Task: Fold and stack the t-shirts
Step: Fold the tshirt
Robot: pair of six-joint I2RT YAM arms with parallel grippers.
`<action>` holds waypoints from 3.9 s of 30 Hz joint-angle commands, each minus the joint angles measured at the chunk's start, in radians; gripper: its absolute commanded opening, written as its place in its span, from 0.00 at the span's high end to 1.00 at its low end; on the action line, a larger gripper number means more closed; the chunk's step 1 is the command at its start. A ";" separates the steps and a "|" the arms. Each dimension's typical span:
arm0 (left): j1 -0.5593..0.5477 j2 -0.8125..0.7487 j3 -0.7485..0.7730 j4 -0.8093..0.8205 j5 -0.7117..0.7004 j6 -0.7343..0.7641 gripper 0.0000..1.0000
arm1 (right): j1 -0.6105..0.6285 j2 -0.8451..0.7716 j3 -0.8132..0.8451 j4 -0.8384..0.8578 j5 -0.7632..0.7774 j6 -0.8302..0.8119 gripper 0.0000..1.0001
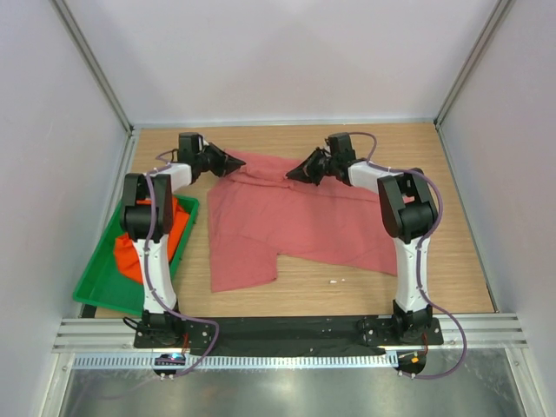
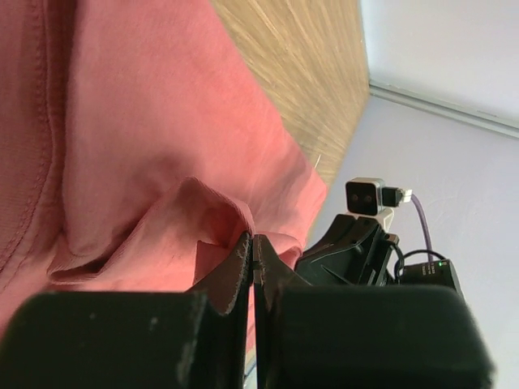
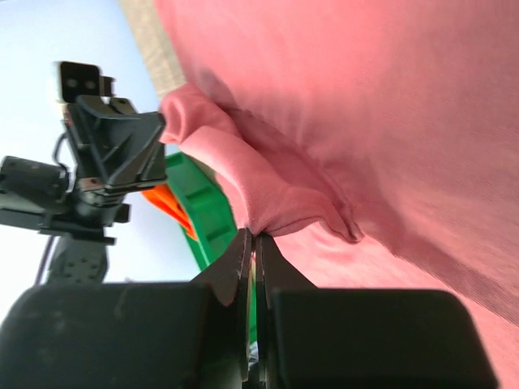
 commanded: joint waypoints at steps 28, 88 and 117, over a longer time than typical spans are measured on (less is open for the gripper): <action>0.005 0.105 0.147 0.118 0.056 -0.108 0.47 | -0.097 0.072 -0.092 0.419 -0.019 0.382 0.69; -0.059 0.077 0.251 -0.545 -0.192 0.466 0.87 | 0.154 0.065 0.310 -0.519 0.471 -0.815 0.94; -0.059 0.091 0.288 -0.572 -0.172 0.461 0.89 | 0.097 0.131 0.411 -0.424 0.566 -0.545 0.90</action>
